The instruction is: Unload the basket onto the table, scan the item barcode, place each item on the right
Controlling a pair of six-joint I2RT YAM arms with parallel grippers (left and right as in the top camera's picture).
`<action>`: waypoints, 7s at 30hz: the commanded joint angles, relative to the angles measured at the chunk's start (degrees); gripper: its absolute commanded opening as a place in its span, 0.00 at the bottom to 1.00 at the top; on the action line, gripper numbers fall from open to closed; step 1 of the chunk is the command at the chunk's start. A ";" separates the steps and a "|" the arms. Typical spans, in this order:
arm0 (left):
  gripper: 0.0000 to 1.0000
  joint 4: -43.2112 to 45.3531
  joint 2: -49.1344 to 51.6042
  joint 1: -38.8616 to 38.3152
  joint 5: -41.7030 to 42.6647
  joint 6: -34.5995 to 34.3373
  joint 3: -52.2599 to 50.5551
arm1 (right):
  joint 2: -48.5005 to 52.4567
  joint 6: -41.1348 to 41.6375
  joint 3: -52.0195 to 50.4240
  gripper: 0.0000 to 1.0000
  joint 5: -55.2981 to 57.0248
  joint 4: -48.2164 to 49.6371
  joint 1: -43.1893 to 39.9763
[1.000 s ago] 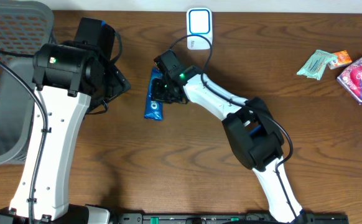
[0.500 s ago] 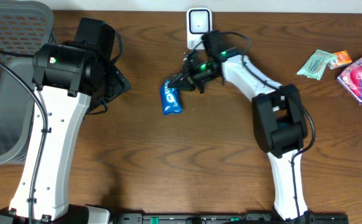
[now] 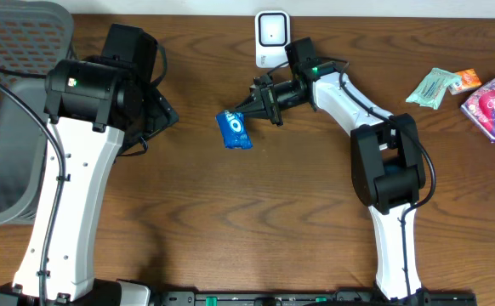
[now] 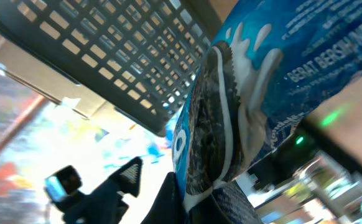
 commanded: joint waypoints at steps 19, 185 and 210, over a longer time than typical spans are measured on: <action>0.98 -0.24 0.04 0.13 -1.16 -0.26 -0.13 | -1.95 8.20 0.66 0.01 11.45 42.97 -0.39; 0.98 -0.24 0.04 0.13 -1.16 -0.26 -0.13 | -79.71 -52.76 -35.82 0.99 74.55 -41.48 -14.99; 0.98 -0.24 0.04 0.13 -1.16 -0.26 -0.13 | -125.70 -66.29 -85.59 0.99 72.57 17.25 -13.75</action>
